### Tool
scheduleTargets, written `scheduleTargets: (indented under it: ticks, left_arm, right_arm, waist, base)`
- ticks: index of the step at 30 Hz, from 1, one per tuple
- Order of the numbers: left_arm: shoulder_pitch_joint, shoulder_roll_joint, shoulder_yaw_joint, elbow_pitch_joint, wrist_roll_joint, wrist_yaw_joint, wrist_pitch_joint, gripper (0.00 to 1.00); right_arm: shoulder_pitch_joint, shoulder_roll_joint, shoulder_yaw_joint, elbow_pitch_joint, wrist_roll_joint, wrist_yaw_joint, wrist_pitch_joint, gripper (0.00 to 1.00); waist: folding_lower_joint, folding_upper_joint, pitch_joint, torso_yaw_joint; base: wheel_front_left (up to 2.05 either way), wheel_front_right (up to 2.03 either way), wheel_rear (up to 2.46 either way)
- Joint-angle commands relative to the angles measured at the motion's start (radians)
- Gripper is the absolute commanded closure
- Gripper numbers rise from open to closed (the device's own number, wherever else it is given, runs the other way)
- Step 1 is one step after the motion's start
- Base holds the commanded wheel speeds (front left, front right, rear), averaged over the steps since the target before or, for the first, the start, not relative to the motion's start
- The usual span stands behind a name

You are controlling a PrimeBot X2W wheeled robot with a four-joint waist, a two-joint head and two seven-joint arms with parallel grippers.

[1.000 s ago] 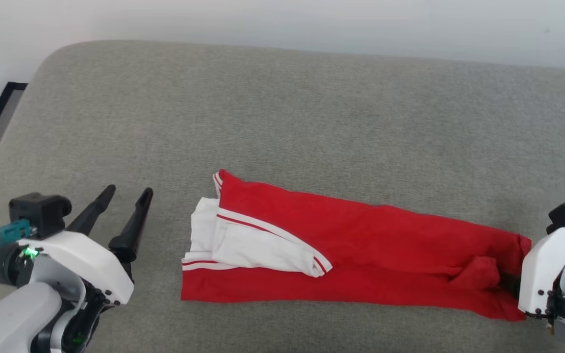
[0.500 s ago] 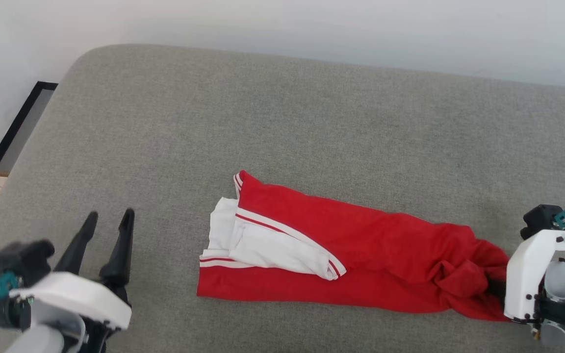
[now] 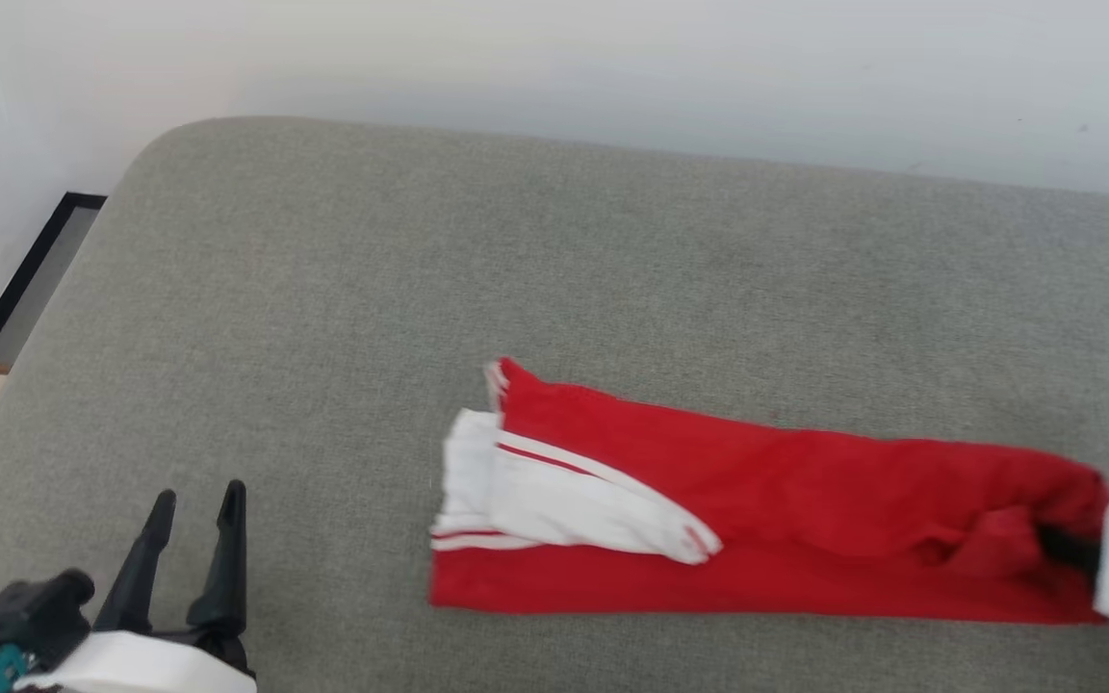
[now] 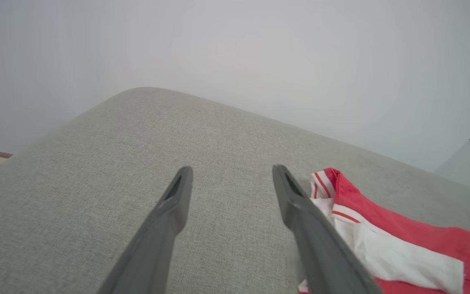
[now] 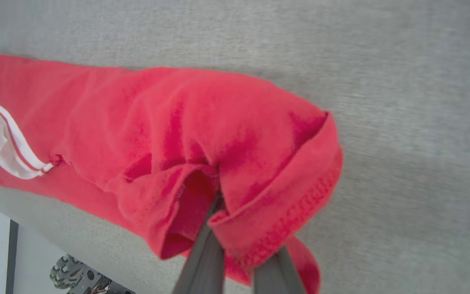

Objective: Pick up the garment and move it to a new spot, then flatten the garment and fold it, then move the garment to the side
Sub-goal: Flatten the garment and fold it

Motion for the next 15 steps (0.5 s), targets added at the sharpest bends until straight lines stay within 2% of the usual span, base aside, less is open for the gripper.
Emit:
scheduleTargets:
  ticks: [1,9,15]
  left_arm:
    - [0.020,-0.018,0.031,0.001,0.028,-0.014,-0.005,0.00]
    - [0.052,-0.123,0.115,0.027,0.111,-0.091,-0.005,0.00]
    - [0.051,-0.173,0.148,0.055,0.151,-0.122,-0.005,0.00]
  right_arm:
    - [0.011,-0.019,-0.026,-0.003,-0.005,0.000,0.008,1.00]
    - [0.011,-0.086,-0.146,0.031,-0.057,0.000,0.027,1.00]
    - [-0.002,-0.115,-0.179,0.060,-0.095,0.000,0.023,1.00]
  waist:
    - [0.0000,0.0000,-0.004,-0.006]
    - [0.0000,0.0000,-0.008,-0.025]
    - [0.0000,0.0000,-0.015,-0.032]
  base:
    - [0.00,0.00,0.00]
    - [0.00,0.00,0.00]
    - [0.00,0.00,0.00]
